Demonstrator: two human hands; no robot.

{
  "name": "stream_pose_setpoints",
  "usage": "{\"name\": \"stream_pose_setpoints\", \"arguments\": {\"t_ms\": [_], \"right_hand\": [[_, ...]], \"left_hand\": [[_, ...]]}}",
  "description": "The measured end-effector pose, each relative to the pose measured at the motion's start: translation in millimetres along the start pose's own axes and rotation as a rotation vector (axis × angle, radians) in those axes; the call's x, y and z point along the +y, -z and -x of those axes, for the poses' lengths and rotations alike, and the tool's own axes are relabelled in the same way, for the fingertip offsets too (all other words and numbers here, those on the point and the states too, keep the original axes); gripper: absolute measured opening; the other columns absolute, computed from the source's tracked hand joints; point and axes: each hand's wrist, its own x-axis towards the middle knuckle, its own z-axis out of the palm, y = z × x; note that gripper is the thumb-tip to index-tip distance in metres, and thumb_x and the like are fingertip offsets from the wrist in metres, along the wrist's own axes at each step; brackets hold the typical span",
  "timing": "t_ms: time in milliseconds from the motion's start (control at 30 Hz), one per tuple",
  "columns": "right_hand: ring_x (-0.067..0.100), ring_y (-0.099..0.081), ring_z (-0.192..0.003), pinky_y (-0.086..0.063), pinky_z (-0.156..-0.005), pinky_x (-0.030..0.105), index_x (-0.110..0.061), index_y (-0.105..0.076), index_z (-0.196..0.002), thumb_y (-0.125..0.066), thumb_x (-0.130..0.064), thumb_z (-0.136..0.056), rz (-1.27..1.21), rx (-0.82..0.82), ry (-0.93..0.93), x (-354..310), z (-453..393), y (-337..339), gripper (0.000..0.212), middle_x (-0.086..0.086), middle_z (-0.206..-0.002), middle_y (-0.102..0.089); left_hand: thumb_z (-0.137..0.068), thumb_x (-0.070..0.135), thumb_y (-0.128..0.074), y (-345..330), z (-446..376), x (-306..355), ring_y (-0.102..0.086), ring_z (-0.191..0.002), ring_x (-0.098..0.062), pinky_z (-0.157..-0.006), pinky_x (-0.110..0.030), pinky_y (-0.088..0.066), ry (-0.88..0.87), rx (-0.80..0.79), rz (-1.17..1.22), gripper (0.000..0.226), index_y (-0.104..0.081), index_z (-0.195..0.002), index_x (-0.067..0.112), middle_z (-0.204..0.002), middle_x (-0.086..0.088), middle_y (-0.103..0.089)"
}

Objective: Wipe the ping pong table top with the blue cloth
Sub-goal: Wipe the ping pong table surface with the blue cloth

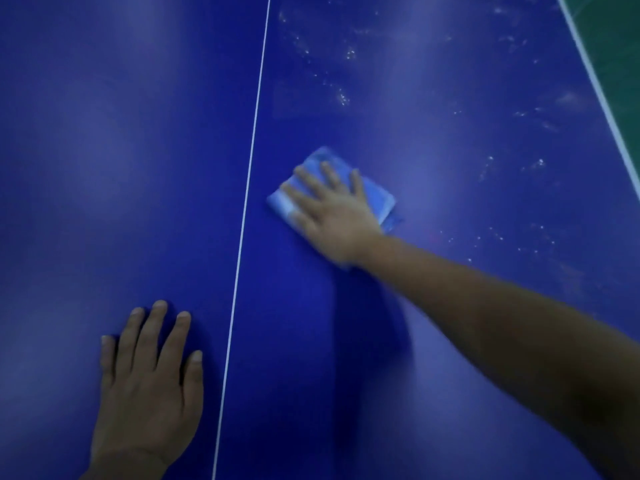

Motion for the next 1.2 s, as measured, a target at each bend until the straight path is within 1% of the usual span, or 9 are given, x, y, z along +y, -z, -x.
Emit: {"name": "stream_pose_setpoints", "arguments": {"t_ms": [133,200,467,667,733,900,967,1100,1200], "right_hand": [[0.037,0.001,-0.153,-0.005,-0.113,0.073,-0.04,-0.011,-0.157,-0.021,-0.049,-0.104,0.009,0.054,-0.545,145.0,-9.4,36.9,0.055,-0.003,-0.168,-0.004],[0.032,0.002,-0.153,-0.003,-0.116,0.069,-0.04,-0.012,-0.157,-0.016,-0.051,-0.103,-0.089,0.069,-0.602,158.1,8.2,42.2,0.055,-0.005,-0.168,-0.004],[0.042,-0.024,-0.148,-0.014,-0.115,0.068,-0.032,-0.044,-0.149,-0.03,-0.047,-0.104,0.104,-0.06,0.442,27.0,183.4,-14.6,0.05,0.004,-0.16,-0.035],[0.036,0.002,-0.153,-0.004,-0.115,0.071,-0.037,-0.015,-0.158,-0.022,-0.044,-0.104,-0.063,0.059,-0.608,126.7,78.3,32.2,0.055,-0.003,-0.168,-0.004],[0.043,-0.003,-0.151,-0.009,-0.111,0.075,-0.034,-0.019,-0.157,-0.021,-0.041,-0.103,0.049,0.067,-0.471,81.5,93.8,14.9,0.055,0.003,-0.168,-0.009],[0.039,-0.02,-0.15,-0.009,-0.116,0.067,-0.035,-0.036,-0.152,-0.027,-0.052,-0.104,0.083,-0.005,0.438,-12.2,178.0,-28.3,0.051,0.001,-0.162,-0.032],[0.041,-0.018,-0.15,-0.011,-0.115,0.069,-0.035,-0.03,-0.154,-0.021,-0.054,-0.101,0.095,0.058,0.203,41.1,158.2,-14.4,0.057,0.004,-0.163,-0.029],[0.034,0.001,-0.153,-0.003,-0.115,0.07,-0.041,-0.014,-0.157,-0.016,-0.052,-0.1,-0.121,0.101,-0.73,138.3,138.1,16.9,0.057,-0.006,-0.168,-0.005],[0.038,-0.003,-0.152,-0.006,-0.113,0.074,-0.036,-0.019,-0.157,-0.013,-0.046,-0.1,-0.042,0.116,-0.652,81.6,155.4,0.1,0.058,0.0,-0.167,-0.01]], "left_hand": [[-0.097,0.043,-0.026,-1.4,0.0,-2.4,-0.017,-0.149,-0.03,-0.121,-0.045,0.001,-0.015,0.019,-0.018,0.062,-0.049,-0.143,0.008,-0.157,-0.013,-0.033],[-0.097,0.042,-0.026,-1.0,1.1,-2.5,-0.017,-0.15,-0.031,-0.121,-0.047,0.0,-0.015,0.023,-0.014,0.062,-0.047,-0.144,0.008,-0.157,-0.013,-0.032],[-0.098,0.041,-0.025,-0.7,2.7,-1.7,-0.014,-0.151,-0.029,-0.122,-0.047,0.001,-0.022,0.032,-0.013,0.061,-0.044,-0.146,0.009,-0.159,-0.012,-0.028],[-0.098,0.042,-0.023,1.8,4.2,2.3,-0.012,-0.151,-0.028,-0.123,-0.051,-0.002,-0.012,0.051,0.022,0.062,-0.043,-0.147,0.009,-0.16,-0.012,-0.028],[-0.098,0.042,-0.023,2.1,4.5,1.8,-0.012,-0.151,-0.028,-0.122,-0.052,-0.003,-0.02,0.051,0.025,0.062,-0.043,-0.147,0.009,-0.159,-0.012,-0.029],[-0.098,0.044,-0.022,-0.7,5.4,-0.5,-0.012,-0.151,-0.028,-0.122,-0.053,-0.004,-0.023,0.061,0.016,0.063,-0.042,-0.147,0.01,-0.16,-0.011,-0.028],[-0.098,0.044,-0.022,-1.3,4.6,-1.0,-0.013,-0.15,-0.028,-0.122,-0.053,-0.004,-0.026,0.071,0.017,0.063,-0.042,-0.147,0.01,-0.159,-0.012,-0.029],[-0.099,0.043,-0.023,-4.8,4.8,-2.5,-0.015,-0.15,-0.029,-0.121,-0.053,-0.005,-0.038,0.092,0.001,0.061,-0.041,-0.147,0.01,-0.158,-0.012,-0.03],[-0.099,0.044,-0.021,-6.2,3.4,-3.4,-0.014,-0.15,-0.028,-0.121,-0.053,-0.005,-0.037,0.086,-0.012,0.061,-0.04,-0.147,0.011,-0.159,-0.011,-0.029]]}}
